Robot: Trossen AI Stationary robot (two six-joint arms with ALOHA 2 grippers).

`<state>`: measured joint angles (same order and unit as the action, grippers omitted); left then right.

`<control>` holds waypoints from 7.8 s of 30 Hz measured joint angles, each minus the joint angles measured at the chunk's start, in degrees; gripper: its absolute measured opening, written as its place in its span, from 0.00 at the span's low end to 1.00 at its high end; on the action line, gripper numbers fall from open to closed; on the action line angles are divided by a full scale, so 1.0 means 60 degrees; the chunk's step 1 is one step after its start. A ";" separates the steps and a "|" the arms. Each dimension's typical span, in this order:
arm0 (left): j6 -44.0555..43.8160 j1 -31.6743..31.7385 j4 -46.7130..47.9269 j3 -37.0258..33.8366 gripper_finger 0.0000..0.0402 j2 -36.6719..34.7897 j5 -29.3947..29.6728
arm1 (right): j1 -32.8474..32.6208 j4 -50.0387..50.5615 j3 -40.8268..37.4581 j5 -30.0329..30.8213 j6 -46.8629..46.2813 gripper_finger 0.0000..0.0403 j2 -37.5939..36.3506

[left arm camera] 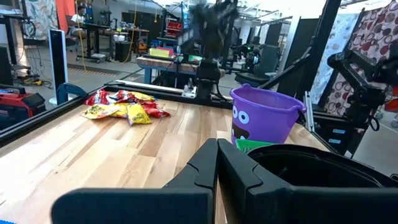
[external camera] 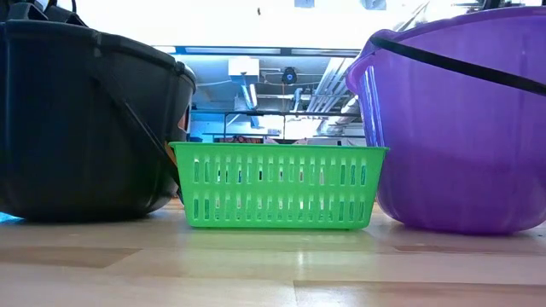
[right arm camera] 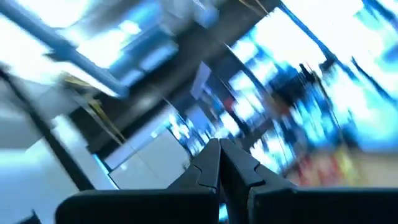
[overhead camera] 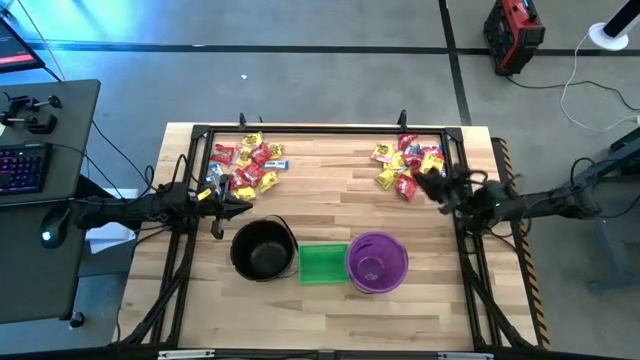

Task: Sort candy by brand, put in halloween buckets
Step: Put the yellow candy into the violet bucket

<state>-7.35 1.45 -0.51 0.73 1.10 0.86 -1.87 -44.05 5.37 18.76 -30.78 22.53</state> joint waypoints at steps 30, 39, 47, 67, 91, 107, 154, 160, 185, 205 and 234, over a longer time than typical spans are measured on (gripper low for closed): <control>0.0001 0.0002 -0.0002 0.0000 0.00 0.0000 -0.0011 | 0.5311 1.2670 0.6341 -0.1368 -0.6197 0.40 0.9056; 0.0002 0.0002 -0.0001 0.0000 0.00 0.0004 -0.0011 | 0.5400 1.2655 0.6345 -0.1755 -0.6829 0.52 0.9575; 0.0004 0.0003 0.0000 0.0000 0.00 0.0000 -0.0011 | 0.5400 1.2666 0.6345 -0.1737 -0.6801 0.52 0.9568; 0.0001 0.0002 -0.0003 0.0000 0.00 0.0004 -0.0007 | 0.5571 1.2470 0.6279 -0.1571 -0.7800 0.52 0.9849; 0.0002 0.0001 -0.0001 -0.0002 0.00 0.0004 -0.0009 | 0.5753 1.2066 0.6265 -0.2134 -0.7993 0.52 1.0591; 0.0000 0.0003 -0.0004 0.0000 0.00 0.0004 -0.0007 | 0.5418 1.2508 0.6847 -0.2469 -0.6370 0.04 0.9834; 0.0001 0.0004 0.0000 0.0000 0.00 0.0002 -0.0011 | 0.0294 1.8409 1.1660 -0.1602 -0.2921 0.50 0.8516; 0.0002 0.0002 0.0000 -0.0002 0.00 0.0000 -0.0007 | 0.2715 1.8755 0.9358 -0.2136 -0.2646 0.49 0.8541; 0.0000 0.0000 0.0000 0.0000 0.00 0.0002 -0.0010 | 0.6842 1.5844 0.6268 0.0556 -0.5908 0.49 0.8570; 0.0004 0.0000 -0.0003 0.0000 0.00 0.0000 -0.0007 | 0.7816 1.3638 0.5201 0.0724 -0.7619 0.49 0.9404; 0.0002 0.0003 -0.0002 -0.0001 0.00 0.0000 -0.0008 | 0.6478 1.5108 0.6352 0.1668 -0.4947 0.01 0.7735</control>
<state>-7.34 1.47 -0.52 0.73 1.11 0.82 37.00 46.59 43.48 28.77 -60.46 68.94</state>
